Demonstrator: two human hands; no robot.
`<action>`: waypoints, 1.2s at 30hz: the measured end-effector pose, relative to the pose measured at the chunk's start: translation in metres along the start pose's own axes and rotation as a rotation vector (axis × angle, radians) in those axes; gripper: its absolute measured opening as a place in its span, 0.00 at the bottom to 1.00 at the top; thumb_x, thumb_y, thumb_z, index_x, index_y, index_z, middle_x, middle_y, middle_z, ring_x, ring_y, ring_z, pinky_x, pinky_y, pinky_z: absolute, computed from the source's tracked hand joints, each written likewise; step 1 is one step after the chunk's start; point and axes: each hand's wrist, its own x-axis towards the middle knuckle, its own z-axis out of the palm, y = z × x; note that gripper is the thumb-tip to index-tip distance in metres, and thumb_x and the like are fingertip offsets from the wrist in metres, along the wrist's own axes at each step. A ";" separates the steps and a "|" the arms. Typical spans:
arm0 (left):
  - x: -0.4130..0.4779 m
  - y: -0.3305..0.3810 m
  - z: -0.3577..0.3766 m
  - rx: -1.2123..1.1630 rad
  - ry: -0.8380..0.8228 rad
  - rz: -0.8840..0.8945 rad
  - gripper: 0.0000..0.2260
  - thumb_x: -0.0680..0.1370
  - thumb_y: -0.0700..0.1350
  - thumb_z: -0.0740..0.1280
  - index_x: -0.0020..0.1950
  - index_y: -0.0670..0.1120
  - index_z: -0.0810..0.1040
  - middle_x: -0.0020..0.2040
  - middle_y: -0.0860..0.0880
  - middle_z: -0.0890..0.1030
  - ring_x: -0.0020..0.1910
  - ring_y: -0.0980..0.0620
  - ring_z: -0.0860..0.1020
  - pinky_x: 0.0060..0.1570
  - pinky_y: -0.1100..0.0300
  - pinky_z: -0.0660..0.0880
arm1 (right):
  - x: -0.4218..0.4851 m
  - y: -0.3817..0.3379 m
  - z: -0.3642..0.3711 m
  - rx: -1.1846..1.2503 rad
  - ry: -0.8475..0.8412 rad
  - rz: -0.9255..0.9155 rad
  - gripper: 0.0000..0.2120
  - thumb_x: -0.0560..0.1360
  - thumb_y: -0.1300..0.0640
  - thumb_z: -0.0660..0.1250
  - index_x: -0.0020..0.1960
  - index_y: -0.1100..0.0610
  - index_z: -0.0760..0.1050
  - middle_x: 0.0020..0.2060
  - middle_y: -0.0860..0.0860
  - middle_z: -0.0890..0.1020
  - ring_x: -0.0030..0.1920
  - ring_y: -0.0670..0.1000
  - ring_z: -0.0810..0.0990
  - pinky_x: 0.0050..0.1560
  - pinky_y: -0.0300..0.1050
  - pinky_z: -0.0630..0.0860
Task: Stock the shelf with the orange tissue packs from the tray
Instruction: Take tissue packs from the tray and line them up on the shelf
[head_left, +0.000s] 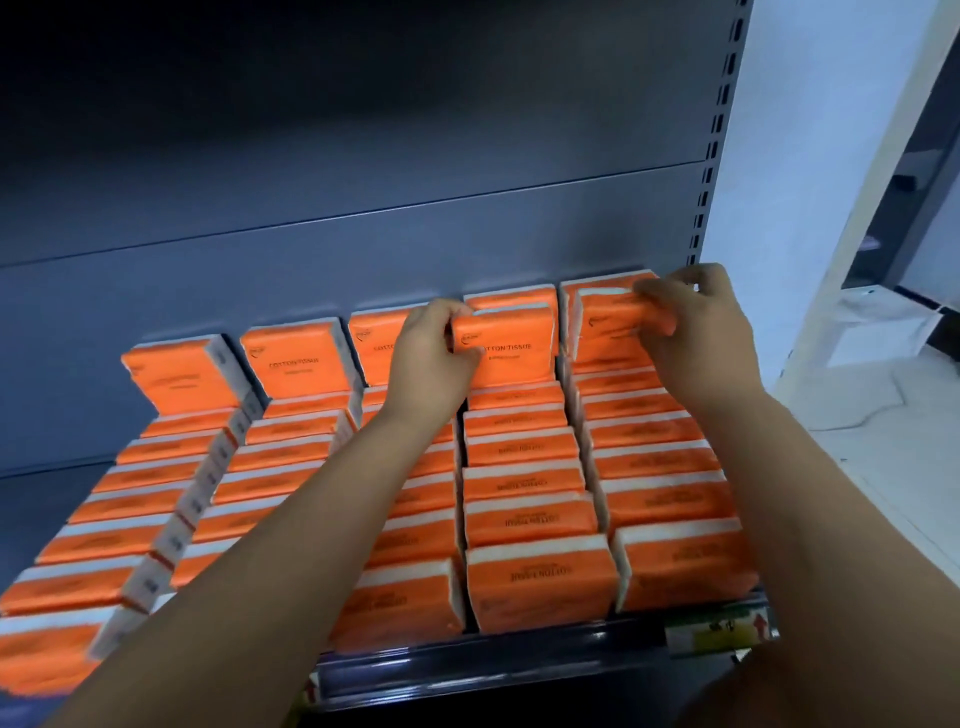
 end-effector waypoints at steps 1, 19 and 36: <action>0.001 -0.001 0.004 0.054 0.003 0.021 0.20 0.71 0.37 0.74 0.60 0.51 0.79 0.56 0.50 0.80 0.54 0.49 0.79 0.53 0.66 0.72 | 0.001 0.001 0.003 0.002 -0.009 -0.006 0.23 0.75 0.62 0.69 0.68 0.50 0.79 0.64 0.56 0.74 0.59 0.60 0.79 0.57 0.54 0.78; 0.000 0.006 0.017 0.279 0.040 0.144 0.21 0.74 0.34 0.71 0.67 0.42 0.78 0.60 0.47 0.72 0.60 0.47 0.76 0.62 0.68 0.65 | 0.009 -0.012 0.012 -0.103 -0.120 0.099 0.29 0.73 0.68 0.64 0.71 0.48 0.74 0.71 0.54 0.70 0.62 0.63 0.77 0.52 0.55 0.81; -0.015 0.022 0.016 0.370 0.061 0.131 0.21 0.78 0.43 0.71 0.71 0.44 0.75 0.66 0.45 0.74 0.67 0.42 0.70 0.68 0.55 0.67 | -0.003 -0.055 0.004 -0.191 -0.126 -0.079 0.24 0.75 0.62 0.65 0.72 0.57 0.73 0.72 0.56 0.75 0.77 0.61 0.66 0.79 0.59 0.61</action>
